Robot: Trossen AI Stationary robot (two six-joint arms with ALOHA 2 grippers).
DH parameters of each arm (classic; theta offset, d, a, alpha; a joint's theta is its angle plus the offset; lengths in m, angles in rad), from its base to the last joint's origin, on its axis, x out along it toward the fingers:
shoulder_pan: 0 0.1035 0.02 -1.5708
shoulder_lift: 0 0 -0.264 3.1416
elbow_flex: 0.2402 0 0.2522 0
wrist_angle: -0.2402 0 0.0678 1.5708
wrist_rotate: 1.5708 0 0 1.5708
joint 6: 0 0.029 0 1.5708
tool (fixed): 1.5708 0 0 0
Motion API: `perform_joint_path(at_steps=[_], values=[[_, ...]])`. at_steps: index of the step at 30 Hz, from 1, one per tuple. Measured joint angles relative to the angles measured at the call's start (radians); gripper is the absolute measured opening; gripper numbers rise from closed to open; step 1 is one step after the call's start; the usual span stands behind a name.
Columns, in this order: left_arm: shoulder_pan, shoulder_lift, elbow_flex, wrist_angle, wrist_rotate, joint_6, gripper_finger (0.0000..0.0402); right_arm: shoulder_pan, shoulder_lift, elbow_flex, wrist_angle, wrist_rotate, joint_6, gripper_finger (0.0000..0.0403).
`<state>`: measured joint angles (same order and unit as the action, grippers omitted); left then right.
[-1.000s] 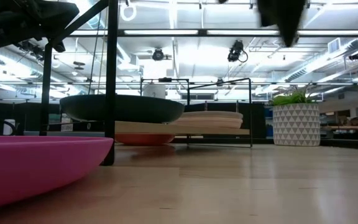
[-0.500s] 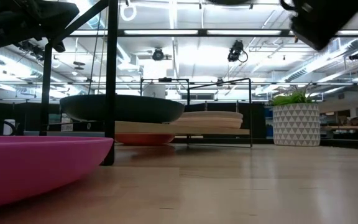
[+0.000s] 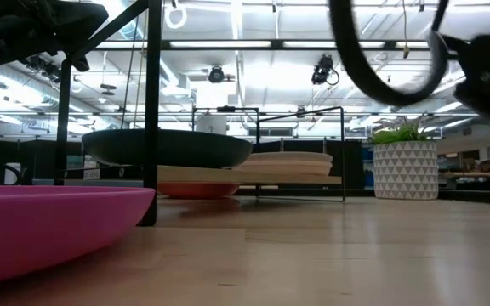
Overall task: Place and stack plates onto a shelf
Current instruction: Stack the light blue plate on top of the gray plate on the shelf
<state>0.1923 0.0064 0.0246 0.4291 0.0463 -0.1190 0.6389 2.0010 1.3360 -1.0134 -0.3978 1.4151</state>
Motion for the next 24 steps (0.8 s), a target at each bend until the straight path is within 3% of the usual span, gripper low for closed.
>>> perform_joint_path(at_steps=[9, 17, 24], values=[[0.0, 0.0, 0.0, 0.0, 0.0, 0.0, 0.0055, 0.002, 0.0, -0.065, 0.047, -0.015, -0.012, 0.0107], [0.0, 0.0, 0.0, 0.0, 0.0, 0.0, 0.0055, 0.001, 0.0, -0.07, 0.044, -0.018, -0.064, 0.0021], [0.0, 0.0, 0.0, 0.0, 0.0, 0.0, 0.0055, -0.029, 0.0, -0.025, -0.051, 0.08, -0.184, 0.0015]])
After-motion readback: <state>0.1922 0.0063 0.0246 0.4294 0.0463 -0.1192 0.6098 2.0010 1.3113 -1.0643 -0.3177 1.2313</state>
